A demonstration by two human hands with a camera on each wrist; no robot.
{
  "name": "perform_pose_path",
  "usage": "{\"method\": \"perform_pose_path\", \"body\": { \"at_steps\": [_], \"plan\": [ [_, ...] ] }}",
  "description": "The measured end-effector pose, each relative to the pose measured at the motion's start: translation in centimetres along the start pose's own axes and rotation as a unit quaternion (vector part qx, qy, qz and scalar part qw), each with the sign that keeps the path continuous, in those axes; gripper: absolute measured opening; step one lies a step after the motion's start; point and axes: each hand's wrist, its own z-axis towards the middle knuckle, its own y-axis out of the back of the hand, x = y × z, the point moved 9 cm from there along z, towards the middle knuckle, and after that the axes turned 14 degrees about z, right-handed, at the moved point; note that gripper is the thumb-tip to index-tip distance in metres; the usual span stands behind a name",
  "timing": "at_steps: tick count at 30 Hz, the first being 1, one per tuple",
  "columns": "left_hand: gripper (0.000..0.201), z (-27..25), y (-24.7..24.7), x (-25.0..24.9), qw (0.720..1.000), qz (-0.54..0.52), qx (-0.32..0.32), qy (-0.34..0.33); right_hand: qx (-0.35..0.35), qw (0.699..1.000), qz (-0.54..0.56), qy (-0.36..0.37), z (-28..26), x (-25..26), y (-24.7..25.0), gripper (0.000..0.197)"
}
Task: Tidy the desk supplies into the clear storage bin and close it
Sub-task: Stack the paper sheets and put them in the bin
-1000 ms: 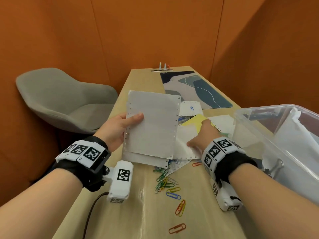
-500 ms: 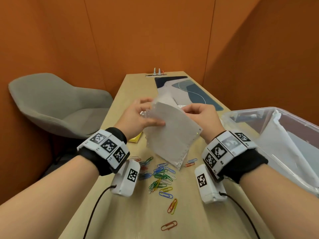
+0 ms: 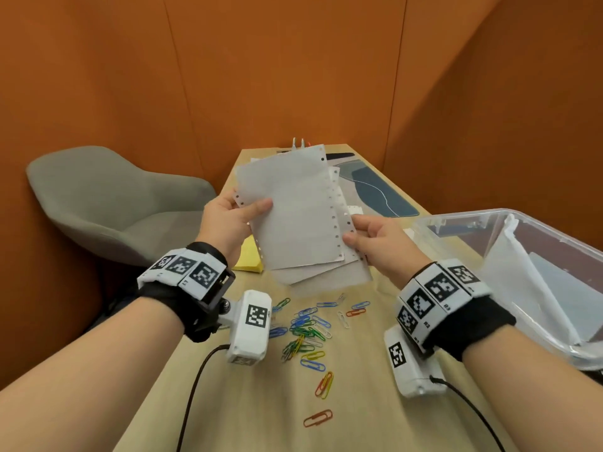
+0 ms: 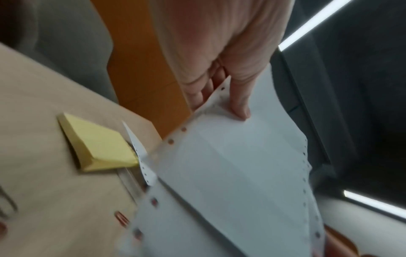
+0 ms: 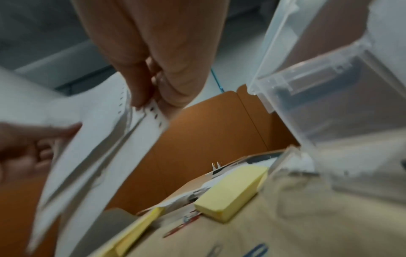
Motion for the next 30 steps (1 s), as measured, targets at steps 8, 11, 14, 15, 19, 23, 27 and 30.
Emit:
{"method": "perform_pose_path", "body": {
  "at_steps": [8, 11, 14, 15, 19, 23, 27, 30],
  "plan": [
    [0.035, 0.1, 3.9, 2.4, 0.994, -0.054, -0.066, 0.071, -0.142, 0.988, 0.06, 0.005, 0.8, -0.8, 2.7, 0.026],
    [0.028, -0.6, 0.6, 3.4, 0.99, -0.032, 0.062, 0.119, -0.093, 0.993, 0.07, -0.008, 1.5, -1.5, 0.4, 0.026],
    [0.021, -1.3, -1.3, 4.4, 0.982, 0.029, 0.129, 0.134, -0.065, 0.995, 0.066, -0.031, 2.0, -2.0, -1.8, 0.017],
    [0.022, -1.1, -1.2, 4.7, 0.983, 0.043, 0.122, 0.132, -0.072, 0.996, 0.037, -0.033, 2.3, -2.0, -1.9, 0.019],
    [0.038, 0.2, 1.6, 4.8, 0.99, -0.028, 0.033, 0.131, -0.153, 0.961, -0.225, -0.039, 3.7, -2.8, 0.9, 0.028],
    [0.039, 1.6, 5.4, 4.6, 0.99, -0.047, -0.053, 0.118, -0.183, 0.898, -0.387, -0.101, 5.4, -3.9, 3.9, 0.031],
    [0.04, 2.5, 7.0, 4.9, 0.988, -0.061, -0.068, 0.124, -0.174, 0.822, -0.499, -0.21, 6.8, -6.7, 6.4, 0.023],
    [0.04, 2.9, 6.7, 5.5, 0.989, -0.058, -0.053, 0.128, -0.197, 0.796, -0.513, -0.255, 7.5, -9.1, 8.1, 0.05]
  ]
}}
